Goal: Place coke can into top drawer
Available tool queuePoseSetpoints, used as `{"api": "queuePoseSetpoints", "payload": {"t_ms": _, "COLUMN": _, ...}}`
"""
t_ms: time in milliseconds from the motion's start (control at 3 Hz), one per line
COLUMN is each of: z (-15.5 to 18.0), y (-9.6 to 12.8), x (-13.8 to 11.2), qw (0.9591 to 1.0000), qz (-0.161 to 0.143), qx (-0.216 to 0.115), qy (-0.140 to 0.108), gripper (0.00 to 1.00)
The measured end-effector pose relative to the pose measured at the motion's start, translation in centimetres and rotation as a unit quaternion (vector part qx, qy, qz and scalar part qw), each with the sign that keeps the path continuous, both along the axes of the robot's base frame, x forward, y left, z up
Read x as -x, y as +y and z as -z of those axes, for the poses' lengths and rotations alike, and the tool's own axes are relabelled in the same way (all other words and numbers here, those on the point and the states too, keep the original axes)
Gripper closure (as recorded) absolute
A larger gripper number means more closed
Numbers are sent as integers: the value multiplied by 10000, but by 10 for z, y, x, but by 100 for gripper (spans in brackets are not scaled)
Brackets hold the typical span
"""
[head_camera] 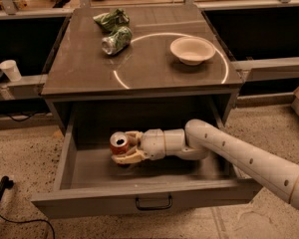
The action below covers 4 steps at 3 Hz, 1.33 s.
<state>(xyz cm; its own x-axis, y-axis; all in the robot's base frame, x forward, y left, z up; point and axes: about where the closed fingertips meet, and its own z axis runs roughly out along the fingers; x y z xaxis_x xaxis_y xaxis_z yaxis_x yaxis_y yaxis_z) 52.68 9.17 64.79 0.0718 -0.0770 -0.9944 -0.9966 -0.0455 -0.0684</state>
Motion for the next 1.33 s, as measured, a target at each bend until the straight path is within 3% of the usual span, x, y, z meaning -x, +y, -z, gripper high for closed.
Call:
{"api": "queuePoseSetpoints", "payload": {"t_ms": 667, "z": 0, "y": 0, "x": 0, "qw": 10000, "qz": -1, "qx": 0, "qy": 0, "gripper": 11}}
{"api": "queuePoseSetpoints", "payload": {"t_ms": 1000, "z": 0, "y": 0, "x": 0, "qw": 10000, "qz": -1, "qx": 0, "qy": 0, "gripper": 0}}
{"api": "queuePoseSetpoints", "payload": {"t_ms": 1333, "z": 0, "y": 0, "x": 0, "qw": 10000, "qz": -1, "qx": 0, "qy": 0, "gripper": 0}}
